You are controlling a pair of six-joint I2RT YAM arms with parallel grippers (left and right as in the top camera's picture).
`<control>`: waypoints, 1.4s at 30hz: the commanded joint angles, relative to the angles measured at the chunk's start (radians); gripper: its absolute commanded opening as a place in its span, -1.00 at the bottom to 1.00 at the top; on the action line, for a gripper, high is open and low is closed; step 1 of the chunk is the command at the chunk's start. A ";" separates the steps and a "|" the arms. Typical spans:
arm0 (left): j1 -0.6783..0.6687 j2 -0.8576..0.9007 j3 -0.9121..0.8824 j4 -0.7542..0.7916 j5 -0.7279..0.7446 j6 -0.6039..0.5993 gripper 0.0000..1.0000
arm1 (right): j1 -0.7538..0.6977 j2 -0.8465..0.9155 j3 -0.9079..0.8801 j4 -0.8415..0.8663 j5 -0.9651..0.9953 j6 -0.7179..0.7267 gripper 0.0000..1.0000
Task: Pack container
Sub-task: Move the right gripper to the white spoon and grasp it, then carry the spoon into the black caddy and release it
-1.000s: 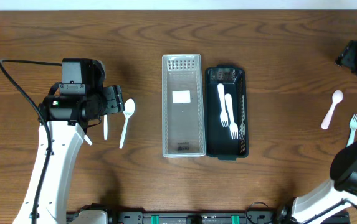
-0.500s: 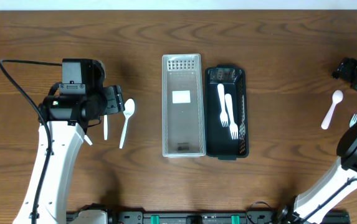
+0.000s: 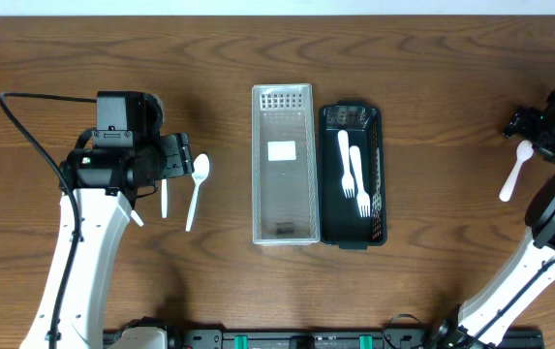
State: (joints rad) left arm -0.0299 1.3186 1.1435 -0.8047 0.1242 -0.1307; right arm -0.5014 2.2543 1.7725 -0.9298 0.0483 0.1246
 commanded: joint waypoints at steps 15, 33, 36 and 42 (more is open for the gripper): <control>-0.003 0.001 0.017 -0.003 -0.009 0.006 0.49 | -0.018 0.074 -0.002 -0.006 -0.038 -0.033 0.42; -0.003 0.001 0.017 -0.003 -0.009 0.006 0.49 | -0.019 0.074 -0.002 0.010 -0.038 -0.033 -0.17; -0.003 0.001 0.017 -0.003 -0.009 0.006 0.49 | -0.019 0.074 -0.002 0.014 -0.038 -0.033 -0.28; -0.003 0.001 0.017 -0.003 -0.009 0.006 0.48 | -0.019 0.074 -0.002 0.016 -0.038 -0.033 -0.45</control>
State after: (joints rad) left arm -0.0303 1.3186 1.1435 -0.8047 0.1242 -0.1307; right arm -0.5129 2.2944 1.7741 -0.9165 0.0147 0.0937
